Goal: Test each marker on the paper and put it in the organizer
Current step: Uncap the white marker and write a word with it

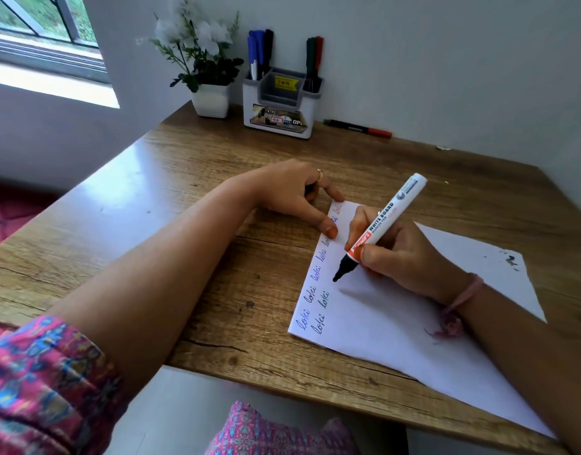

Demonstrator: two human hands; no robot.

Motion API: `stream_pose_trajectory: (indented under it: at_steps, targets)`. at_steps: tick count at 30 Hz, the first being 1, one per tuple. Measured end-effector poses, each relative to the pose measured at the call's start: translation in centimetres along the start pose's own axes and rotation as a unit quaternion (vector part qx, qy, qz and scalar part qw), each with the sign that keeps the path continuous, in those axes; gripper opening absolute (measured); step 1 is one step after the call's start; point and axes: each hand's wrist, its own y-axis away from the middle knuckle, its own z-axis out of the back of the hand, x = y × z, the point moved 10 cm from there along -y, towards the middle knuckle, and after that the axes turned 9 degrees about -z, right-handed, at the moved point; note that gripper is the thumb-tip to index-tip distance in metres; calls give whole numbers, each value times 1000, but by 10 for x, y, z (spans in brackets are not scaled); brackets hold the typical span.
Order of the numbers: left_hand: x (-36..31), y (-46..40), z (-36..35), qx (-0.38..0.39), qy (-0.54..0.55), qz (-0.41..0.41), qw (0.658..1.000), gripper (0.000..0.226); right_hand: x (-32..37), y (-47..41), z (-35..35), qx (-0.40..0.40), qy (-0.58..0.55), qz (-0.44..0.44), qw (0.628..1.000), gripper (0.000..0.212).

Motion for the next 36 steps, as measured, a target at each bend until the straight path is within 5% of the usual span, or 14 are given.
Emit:
stream_pose_trajectory:
  at_steps: [36]
  targets:
    - [2, -1, 0, 0, 12, 1, 1000, 69, 0, -2, -4, 21, 14, 15, 1000, 9]
